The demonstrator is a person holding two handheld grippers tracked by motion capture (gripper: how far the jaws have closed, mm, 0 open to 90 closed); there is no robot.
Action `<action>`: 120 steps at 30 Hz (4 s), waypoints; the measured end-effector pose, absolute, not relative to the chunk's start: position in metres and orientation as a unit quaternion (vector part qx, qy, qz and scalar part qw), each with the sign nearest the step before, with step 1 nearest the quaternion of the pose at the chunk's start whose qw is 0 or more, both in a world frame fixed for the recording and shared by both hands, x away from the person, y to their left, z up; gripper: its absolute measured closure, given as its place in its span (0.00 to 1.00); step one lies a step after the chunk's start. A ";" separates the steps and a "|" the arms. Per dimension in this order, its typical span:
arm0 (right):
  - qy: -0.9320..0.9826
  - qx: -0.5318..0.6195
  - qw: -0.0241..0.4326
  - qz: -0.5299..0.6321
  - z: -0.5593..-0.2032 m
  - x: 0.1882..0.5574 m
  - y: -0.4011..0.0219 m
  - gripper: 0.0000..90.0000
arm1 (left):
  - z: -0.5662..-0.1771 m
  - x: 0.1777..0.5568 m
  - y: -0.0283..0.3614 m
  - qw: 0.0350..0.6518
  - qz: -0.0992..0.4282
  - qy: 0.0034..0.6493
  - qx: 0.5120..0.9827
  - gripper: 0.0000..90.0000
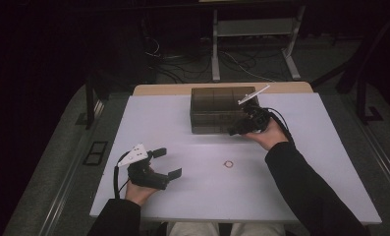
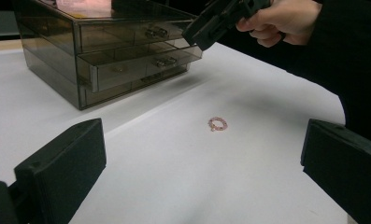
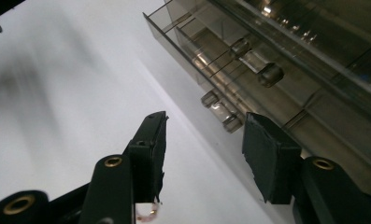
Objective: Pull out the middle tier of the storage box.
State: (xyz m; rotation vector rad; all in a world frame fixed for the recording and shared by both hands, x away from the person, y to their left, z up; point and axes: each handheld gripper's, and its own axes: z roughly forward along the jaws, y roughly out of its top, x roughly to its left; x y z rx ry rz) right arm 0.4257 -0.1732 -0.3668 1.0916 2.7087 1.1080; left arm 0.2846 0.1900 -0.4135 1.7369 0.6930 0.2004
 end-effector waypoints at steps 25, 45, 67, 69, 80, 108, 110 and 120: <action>0.875 0.272 0.058 0.397 -0.383 0.439 -0.175 0.63 | -0.413 0.285 0.192 0.593 0.087 0.301 0.742 0.00; 0.881 0.265 0.046 0.388 -0.400 0.451 -0.170 0.79 | -0.413 0.285 0.192 0.593 0.088 0.301 0.742 0.00; 0.881 0.250 0.041 0.399 -0.400 0.450 -0.170 0.87 | -0.413 0.284 0.192 0.591 0.087 0.300 0.744 0.00; 0.881 0.250 0.039 0.399 -0.399 0.450 -0.170 0.87 | -0.413 0.284 0.192 0.591 0.088 0.300 0.744 0.00; 0.886 0.242 0.035 0.394 -0.399 0.446 -0.169 0.87 | -0.414 0.283 0.192 0.590 0.088 0.301 0.744 0.00; 0.895 0.217 0.023 0.389 -0.401 0.430 -0.178 0.89 | -0.414 0.283 0.192 0.589 0.088 0.301 0.745 0.00; 0.895 0.218 0.021 0.389 -0.401 0.429 -0.178 0.89 | -0.414 0.283 0.192 0.589 0.088 0.301 0.744 0.00; 0.899 0.211 0.019 0.384 -0.401 0.426 -0.178 0.89 | -0.414 0.283 0.192 0.589 0.088 0.302 0.744 0.00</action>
